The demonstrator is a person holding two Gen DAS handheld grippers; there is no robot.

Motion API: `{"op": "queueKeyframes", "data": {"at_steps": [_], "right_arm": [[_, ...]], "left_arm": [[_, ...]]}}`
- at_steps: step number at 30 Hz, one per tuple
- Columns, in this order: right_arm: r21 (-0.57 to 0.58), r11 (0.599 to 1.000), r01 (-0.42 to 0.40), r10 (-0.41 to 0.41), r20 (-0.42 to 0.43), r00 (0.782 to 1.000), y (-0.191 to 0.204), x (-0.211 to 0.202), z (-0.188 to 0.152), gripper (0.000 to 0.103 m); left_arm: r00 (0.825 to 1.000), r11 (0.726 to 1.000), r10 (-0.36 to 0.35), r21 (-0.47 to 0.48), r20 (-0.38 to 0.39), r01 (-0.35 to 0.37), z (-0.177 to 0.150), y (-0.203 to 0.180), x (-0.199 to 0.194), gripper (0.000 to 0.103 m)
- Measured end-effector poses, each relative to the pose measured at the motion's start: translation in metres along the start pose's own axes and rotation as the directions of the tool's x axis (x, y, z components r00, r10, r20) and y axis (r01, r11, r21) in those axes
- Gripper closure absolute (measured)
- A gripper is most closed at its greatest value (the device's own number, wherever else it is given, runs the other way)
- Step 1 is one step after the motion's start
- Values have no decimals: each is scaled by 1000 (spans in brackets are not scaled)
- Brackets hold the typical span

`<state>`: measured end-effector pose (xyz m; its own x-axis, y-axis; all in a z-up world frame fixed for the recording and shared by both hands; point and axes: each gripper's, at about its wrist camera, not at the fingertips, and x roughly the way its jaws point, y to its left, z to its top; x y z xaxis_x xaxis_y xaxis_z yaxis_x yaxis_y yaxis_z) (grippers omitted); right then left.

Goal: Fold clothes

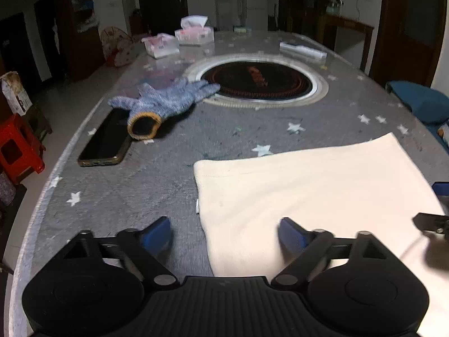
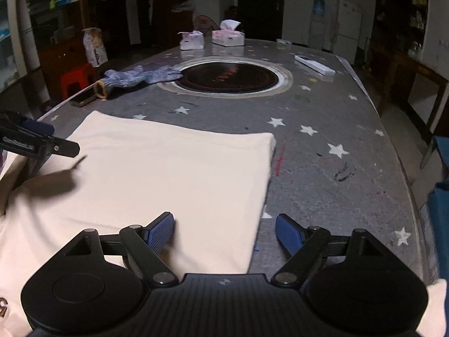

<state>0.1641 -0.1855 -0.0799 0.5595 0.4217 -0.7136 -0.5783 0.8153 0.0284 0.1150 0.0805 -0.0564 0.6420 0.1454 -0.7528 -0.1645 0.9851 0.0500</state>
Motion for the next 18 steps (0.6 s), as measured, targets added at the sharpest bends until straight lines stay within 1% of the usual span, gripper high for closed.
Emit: {"op": "queueKeyframes", "data": {"at_steps": [1, 3, 5, 10, 13, 18], "right_arm": [[14, 1000, -8, 8, -3, 1000, -3, 1, 1, 23], [14, 1000, -2, 3, -1, 1000, -5, 3, 4, 24], [17, 1000, 2, -2, 0, 1000, -8, 6, 7, 28], [53, 999, 11, -12, 5, 1000, -18, 19, 21, 39], [67, 998, 14, -15, 3, 1000, -24, 28, 31, 42], [50, 998, 33, -33, -5, 999, -31, 46, 49, 42]], "left_arm": [[1000, 1000, -10, -3, -5, 10, 2, 2, 5, 24], [999, 999, -33, -18, -6, 33, 7, 6, 9, 29], [999, 998, -52, -34, -6, 52, 13, 9, 14, 40], [999, 998, -53, -25, -3, 53, 28, 11, 25, 56], [999, 999, -43, -7, -2, 43, 36, 10, 32, 63], [1000, 999, -22, 40, 9, 21, 50, 7, 44, 65]]}}
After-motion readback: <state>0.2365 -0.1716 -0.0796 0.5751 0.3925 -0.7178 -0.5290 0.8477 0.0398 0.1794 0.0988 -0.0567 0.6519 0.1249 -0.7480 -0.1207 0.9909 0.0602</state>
